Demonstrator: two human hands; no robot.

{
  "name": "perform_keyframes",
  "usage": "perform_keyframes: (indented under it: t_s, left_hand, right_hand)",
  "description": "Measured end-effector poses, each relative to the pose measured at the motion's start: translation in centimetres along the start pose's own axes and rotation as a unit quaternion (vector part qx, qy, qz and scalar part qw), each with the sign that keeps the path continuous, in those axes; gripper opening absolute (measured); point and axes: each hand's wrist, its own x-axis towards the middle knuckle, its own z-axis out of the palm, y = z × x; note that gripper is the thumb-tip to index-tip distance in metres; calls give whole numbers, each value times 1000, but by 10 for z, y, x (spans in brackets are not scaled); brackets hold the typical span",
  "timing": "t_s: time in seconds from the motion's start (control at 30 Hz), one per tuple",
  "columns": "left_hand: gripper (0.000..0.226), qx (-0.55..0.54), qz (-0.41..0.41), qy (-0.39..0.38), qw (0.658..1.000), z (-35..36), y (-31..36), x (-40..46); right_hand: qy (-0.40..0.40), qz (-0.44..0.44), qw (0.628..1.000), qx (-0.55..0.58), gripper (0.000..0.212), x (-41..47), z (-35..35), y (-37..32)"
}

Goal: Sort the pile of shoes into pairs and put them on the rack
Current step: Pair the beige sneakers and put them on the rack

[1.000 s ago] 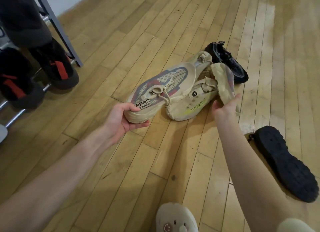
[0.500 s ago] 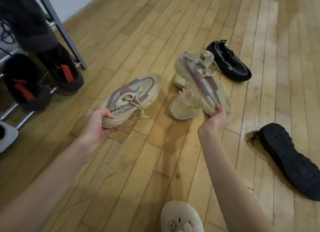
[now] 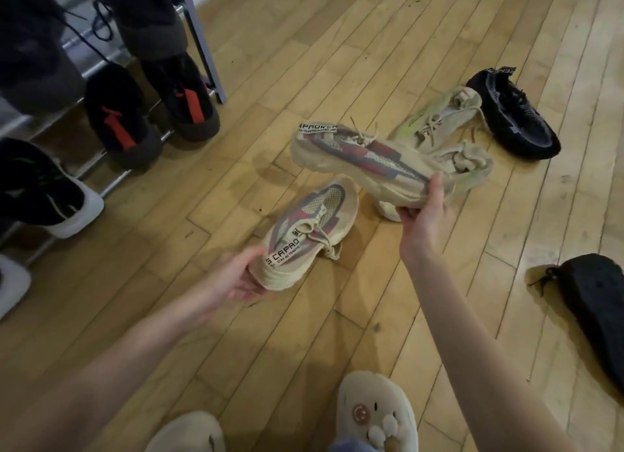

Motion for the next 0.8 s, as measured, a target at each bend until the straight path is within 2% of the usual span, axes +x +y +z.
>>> perform_keyframes:
  t_s: [0.07, 0.13, 0.2, 0.27, 0.37, 0.47, 0.63, 0.7, 0.8]
  left_hand:
    - [47, 63, -18, 22, 998, -8, 2, 0]
    - [45, 106, -16, 51, 993, -20, 3, 2]
    - [50, 80, 3, 86, 993, -34, 8, 4]
    - [50, 5, 33, 108, 994, -48, 15, 5]
    - [68, -18, 104, 48, 993, -62, 21, 1]
    - [80, 4, 112, -47, 993, -61, 16, -2]
    - [54, -99, 156, 4, 983, -70, -3, -5]
    - [49, -140, 158, 47, 976, -76, -10, -8]
    - [57, -201, 156, 91, 963, -85, -25, -13]
  right_hand:
    - [-8, 4, 1000, -29, 47, -2, 4, 5]
    - [-21, 6, 998, -54, 54, -4, 8, 10]
    - [-38, 10, 997, -70, 47, -7, 13, 13]
    - [-47, 5, 995, -87, 31, -11, 19, 14]
    - [-80, 16, 989, -123, 19, -18, 32, 14]
    - [-138, 36, 976, -167, 22, -28, 47, 17]
    - [-214, 24, 958, -190, 36, -48, 62, 24]
    - [-189, 11, 960, -206, 36, -58, 62, 35]
    - [-54, -40, 945, -319, 60, -77, 46, 72]
